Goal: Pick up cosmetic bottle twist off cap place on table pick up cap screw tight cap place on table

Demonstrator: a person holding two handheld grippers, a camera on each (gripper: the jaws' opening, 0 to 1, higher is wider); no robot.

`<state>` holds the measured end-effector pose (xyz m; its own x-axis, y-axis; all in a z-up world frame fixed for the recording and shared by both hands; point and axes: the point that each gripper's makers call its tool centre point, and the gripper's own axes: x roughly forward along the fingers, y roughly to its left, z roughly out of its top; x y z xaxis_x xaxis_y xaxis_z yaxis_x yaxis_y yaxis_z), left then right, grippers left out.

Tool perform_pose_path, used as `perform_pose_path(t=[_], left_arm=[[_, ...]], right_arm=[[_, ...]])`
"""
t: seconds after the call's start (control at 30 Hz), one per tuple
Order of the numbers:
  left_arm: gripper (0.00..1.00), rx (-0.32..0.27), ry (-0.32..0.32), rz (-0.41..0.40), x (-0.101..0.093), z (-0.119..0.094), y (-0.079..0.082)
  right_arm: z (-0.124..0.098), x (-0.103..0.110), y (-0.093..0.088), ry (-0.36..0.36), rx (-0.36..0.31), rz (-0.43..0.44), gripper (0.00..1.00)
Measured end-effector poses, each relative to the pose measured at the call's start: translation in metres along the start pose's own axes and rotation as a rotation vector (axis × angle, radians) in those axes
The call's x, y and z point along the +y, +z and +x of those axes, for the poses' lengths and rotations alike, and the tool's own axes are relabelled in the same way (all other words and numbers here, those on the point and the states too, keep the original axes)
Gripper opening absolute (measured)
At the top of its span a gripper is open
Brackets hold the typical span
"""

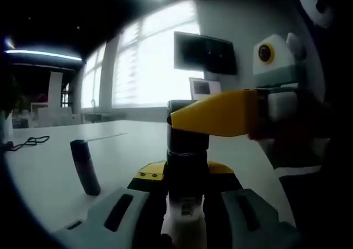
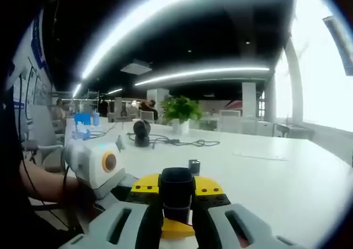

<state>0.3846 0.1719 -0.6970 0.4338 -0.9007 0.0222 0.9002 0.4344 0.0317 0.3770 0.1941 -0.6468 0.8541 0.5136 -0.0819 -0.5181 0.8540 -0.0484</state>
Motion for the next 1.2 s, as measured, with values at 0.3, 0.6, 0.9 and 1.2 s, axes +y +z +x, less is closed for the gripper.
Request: perform_pose_path(t=[0.3,0.6,0.9,1.2], left_arm=[[0.14,0.003,0.0,-0.017,0.001,0.001,-0.001],[0.14,0.005,0.002,-0.025,0.003,0.0,-0.001],[0.14,0.005,0.006,-0.028,0.004,0.0,-0.001],[0.14,0.006,0.01,-0.033,0.005,0.0,-0.001]], right_arm=[[0.003,-0.001,0.0,0.043,-0.009,-0.005,0.13],[0.005,0.0,0.0,0.161,-0.033,0.003,0.13],[0.007,0.003,0.001,0.276,-0.023,-0.023,0.13],[0.01,0.005,0.001,0.401,-0.008,-0.005,0.13]])
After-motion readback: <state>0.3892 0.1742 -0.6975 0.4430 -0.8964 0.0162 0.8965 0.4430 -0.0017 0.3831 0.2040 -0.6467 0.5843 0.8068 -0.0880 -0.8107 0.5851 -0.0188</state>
